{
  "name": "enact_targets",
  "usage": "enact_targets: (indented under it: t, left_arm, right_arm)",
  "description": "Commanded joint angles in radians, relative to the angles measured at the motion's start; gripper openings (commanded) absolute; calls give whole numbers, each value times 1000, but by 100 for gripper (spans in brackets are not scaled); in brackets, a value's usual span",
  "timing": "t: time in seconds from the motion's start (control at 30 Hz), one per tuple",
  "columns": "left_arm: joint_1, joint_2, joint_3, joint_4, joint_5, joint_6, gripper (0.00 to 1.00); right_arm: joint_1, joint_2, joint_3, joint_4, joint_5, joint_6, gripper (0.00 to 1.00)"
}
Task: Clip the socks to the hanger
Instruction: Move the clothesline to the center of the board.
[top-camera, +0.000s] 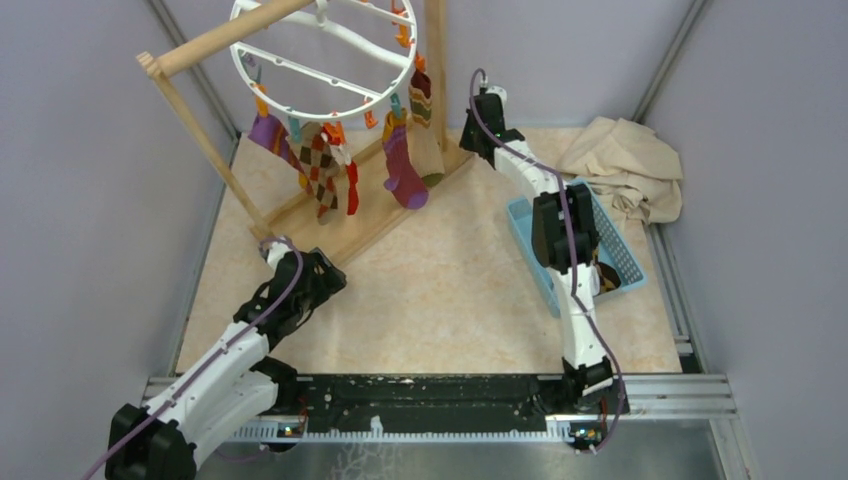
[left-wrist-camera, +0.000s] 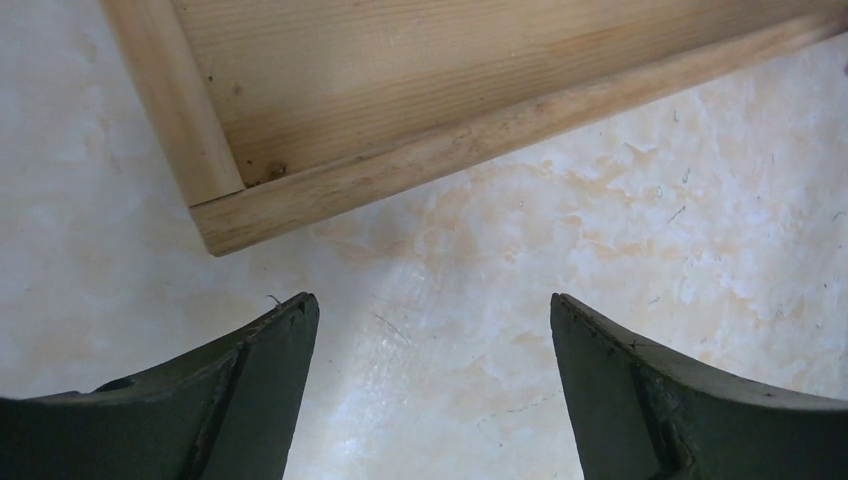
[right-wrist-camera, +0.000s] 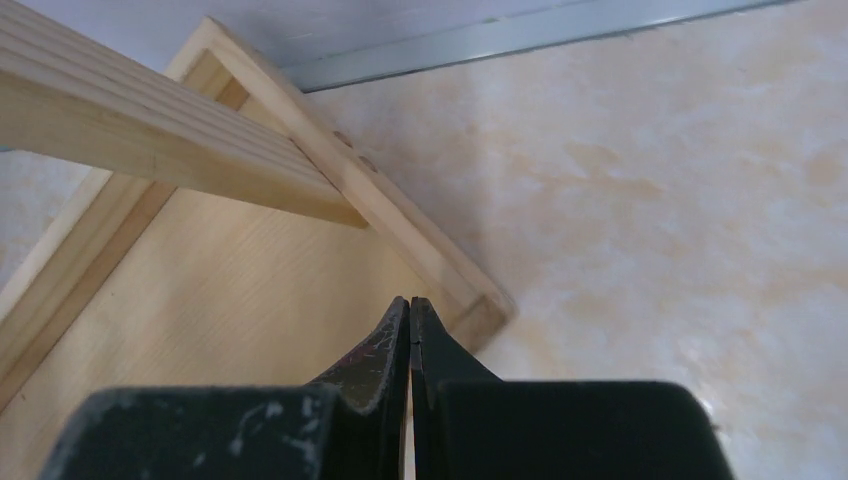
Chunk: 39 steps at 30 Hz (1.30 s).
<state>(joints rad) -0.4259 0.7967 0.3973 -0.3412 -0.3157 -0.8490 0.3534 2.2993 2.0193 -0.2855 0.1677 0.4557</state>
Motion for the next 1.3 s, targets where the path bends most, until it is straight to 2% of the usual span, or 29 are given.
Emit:
enact_targets:
  t: [0.0,0.23,0.33,0.47,0.63,0.97,1.27]
  left_arm:
    - [-5,-8,14,-75,-70,-80,92]
    - [-4,-4,15,-94,-96,-89,93]
    - [-4,-5,12,-102,-112,-88,94]
    - [-4,4,7,-101,-165,-89,96]
    - [-1,39,9,-73,-209,-79,98]
    - [10,316,58,32,-135,-73,98]
    - [89,398,110,111,-93,-2,98]
  right_arm:
    - [26,128,171,-39,-114,-41,0]
    - [32,207,243,-23,-163,-40,0]
    - [41,209,222,-37,-158,-96,0]
    - [81,162,121,-48,-63,-253,0]
    - [91,123,3,-83,-6,-328,0]
    - [91,41,-239,-55,12,-332,0]
    - [91,-72,-445,-13,-27,-277,0]
